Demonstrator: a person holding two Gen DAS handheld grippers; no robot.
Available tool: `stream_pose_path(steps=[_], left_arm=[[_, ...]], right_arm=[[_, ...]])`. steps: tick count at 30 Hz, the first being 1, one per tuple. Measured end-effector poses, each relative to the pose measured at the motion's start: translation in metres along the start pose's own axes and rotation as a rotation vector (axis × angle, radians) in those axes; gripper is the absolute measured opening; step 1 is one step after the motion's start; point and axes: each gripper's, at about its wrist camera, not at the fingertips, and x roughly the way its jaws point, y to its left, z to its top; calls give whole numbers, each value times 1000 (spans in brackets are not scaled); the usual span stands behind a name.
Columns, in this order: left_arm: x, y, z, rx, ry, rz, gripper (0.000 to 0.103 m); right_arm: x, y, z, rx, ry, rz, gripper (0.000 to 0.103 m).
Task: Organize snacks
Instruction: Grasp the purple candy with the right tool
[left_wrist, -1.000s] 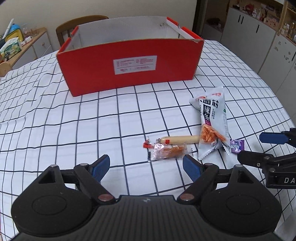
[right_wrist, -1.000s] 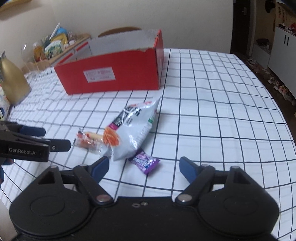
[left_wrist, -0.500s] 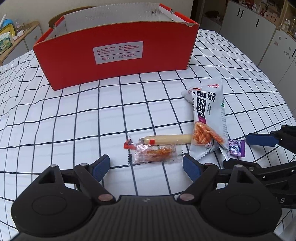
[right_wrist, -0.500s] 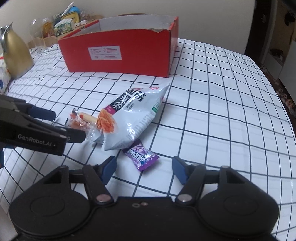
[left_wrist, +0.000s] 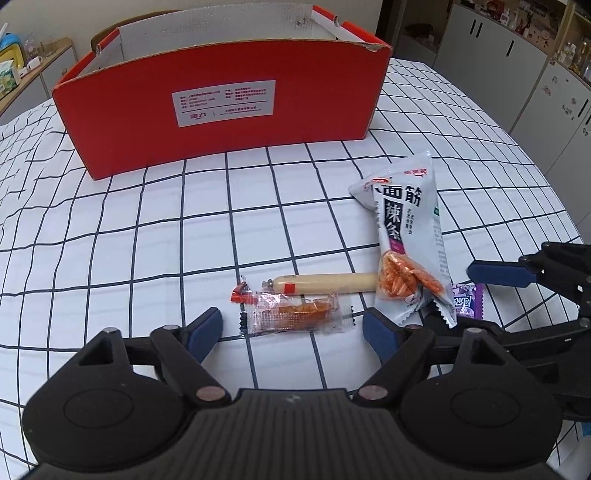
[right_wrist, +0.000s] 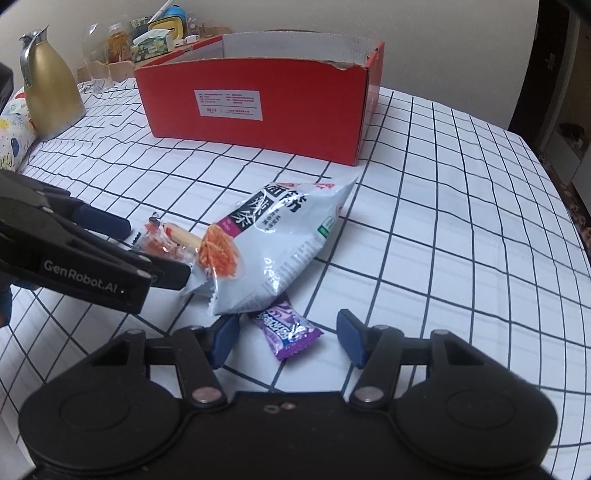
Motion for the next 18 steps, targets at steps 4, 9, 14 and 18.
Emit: stream_pose_path(steps=[4, 9, 14, 18], left_arm=[[-1, -3, 1, 16, 1, -8, 70], [-2, -1, 2, 35, 3, -17, 55], [-5, 5, 2, 23, 6, -37, 33], [-5, 11, 4, 10, 15, -48, 18]], right_arm=[[0, 2, 0, -30, 0, -11, 52], [-1, 6, -1, -38, -6, -9, 43], [-4, 9, -2, -22, -10, -30, 24], [-6, 9, -6, 10, -12, -60, 22]])
